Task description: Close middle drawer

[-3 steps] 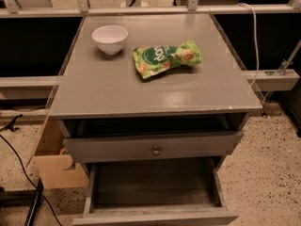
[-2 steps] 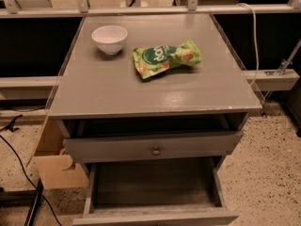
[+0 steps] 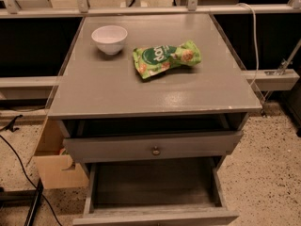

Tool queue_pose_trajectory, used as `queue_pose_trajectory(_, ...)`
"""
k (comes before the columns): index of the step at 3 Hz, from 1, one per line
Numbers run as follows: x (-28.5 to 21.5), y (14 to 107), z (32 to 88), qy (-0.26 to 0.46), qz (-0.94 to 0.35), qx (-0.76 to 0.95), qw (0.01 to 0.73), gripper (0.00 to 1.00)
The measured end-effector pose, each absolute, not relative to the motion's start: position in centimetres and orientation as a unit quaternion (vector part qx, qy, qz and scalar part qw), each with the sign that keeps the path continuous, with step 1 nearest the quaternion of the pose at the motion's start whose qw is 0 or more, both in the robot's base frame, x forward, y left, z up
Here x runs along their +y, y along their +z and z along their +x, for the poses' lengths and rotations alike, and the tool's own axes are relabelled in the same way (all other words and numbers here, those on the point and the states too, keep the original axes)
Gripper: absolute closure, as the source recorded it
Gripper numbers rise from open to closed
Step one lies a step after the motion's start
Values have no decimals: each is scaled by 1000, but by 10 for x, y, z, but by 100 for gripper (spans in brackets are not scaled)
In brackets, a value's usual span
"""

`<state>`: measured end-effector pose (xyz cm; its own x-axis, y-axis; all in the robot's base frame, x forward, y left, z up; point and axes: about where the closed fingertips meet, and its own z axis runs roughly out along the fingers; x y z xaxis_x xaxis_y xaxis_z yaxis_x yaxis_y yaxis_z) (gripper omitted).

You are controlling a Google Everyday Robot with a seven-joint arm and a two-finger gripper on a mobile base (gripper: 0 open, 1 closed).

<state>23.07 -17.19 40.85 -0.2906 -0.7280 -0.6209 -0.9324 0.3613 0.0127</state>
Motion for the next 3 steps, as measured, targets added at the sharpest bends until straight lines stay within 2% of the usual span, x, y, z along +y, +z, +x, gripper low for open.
queue_pose_trajectory(3,-157,390,247,186,-574,741,294,100)
